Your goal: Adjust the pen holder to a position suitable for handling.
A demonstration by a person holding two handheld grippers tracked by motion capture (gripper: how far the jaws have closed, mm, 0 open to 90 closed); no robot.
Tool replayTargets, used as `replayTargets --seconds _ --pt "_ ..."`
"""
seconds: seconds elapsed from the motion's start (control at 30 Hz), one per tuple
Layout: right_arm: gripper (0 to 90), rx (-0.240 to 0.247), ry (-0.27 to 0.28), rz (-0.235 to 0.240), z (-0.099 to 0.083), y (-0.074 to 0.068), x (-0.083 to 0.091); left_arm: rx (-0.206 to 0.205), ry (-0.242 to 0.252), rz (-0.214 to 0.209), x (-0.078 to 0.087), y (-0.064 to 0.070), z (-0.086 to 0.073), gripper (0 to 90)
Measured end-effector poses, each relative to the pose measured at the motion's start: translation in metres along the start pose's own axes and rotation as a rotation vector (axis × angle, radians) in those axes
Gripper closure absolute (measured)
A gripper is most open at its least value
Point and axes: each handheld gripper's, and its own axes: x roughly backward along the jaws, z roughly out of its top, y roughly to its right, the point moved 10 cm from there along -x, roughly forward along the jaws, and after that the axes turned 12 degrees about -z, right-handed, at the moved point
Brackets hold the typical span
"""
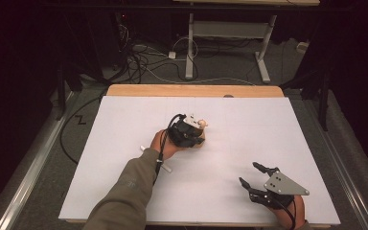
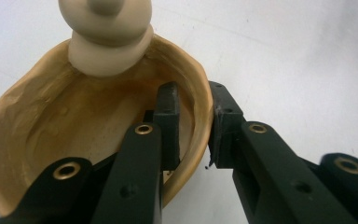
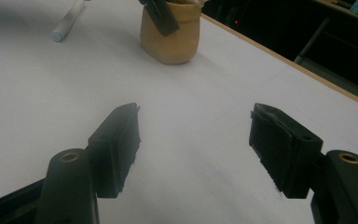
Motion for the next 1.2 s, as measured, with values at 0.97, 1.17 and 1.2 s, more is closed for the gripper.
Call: replayTargets --seconds 0.97,1.17,1.2 --pt "33.2 0.009 -0.008 -0.001 -0.001 -0.002 -0.001 -0.098 0.072 0.125 0.049 0.014 0.003 60.9" --pt "33.2 0.010 -0.011 -0.001 -0.001 -0.003 -0.001 -0.144 0.071 0.150 0.063 0.023 -0.001 58.7" --pt "33.2 0.013 -0.010 -0.002 -0.001 -0.002 -0.001 -0.151 0.071 0.158 0.065 0.024 -0.002 58.6"
